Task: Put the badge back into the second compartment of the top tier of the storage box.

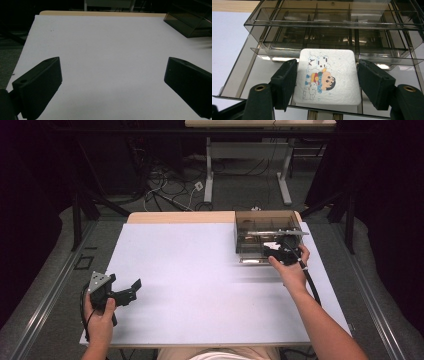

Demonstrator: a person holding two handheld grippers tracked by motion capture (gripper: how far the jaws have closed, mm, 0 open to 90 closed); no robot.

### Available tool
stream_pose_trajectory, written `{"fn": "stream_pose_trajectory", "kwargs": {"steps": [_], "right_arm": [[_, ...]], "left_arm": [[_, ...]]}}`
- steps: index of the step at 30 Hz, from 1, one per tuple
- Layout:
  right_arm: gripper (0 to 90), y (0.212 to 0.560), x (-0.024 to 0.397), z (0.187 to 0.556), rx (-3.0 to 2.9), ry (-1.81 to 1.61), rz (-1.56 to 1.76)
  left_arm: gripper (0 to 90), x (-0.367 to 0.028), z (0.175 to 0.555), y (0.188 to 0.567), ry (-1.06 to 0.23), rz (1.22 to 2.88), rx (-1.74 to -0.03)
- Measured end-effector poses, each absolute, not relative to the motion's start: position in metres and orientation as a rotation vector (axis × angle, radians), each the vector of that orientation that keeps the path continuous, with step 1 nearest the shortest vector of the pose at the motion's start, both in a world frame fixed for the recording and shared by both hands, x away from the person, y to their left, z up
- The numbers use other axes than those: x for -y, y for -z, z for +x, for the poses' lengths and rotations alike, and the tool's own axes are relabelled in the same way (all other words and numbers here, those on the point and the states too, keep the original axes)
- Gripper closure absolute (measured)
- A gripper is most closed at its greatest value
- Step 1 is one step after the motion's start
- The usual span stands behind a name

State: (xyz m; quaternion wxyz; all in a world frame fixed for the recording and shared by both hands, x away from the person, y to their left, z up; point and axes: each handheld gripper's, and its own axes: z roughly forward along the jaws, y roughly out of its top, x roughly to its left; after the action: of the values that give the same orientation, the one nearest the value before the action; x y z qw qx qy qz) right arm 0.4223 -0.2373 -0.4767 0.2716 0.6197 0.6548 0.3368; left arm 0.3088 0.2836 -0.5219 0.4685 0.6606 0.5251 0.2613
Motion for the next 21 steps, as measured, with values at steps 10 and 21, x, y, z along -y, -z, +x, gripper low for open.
{"fn": "stream_pose_trajectory", "kwargs": {"steps": [10,21], "right_arm": [[26.2,0.4798,0.2416,0.4237,-1.76,-0.936,1.656],[23.2,0.4786,0.2383,0.421,-1.769,-0.964,1.628]], "left_arm": [[1.8,-0.2838,0.3088,0.5217,-0.642,1.627,-1.284],[1.8,-0.2836,0.3084,0.5215,-0.639,1.621,-1.285]]}}
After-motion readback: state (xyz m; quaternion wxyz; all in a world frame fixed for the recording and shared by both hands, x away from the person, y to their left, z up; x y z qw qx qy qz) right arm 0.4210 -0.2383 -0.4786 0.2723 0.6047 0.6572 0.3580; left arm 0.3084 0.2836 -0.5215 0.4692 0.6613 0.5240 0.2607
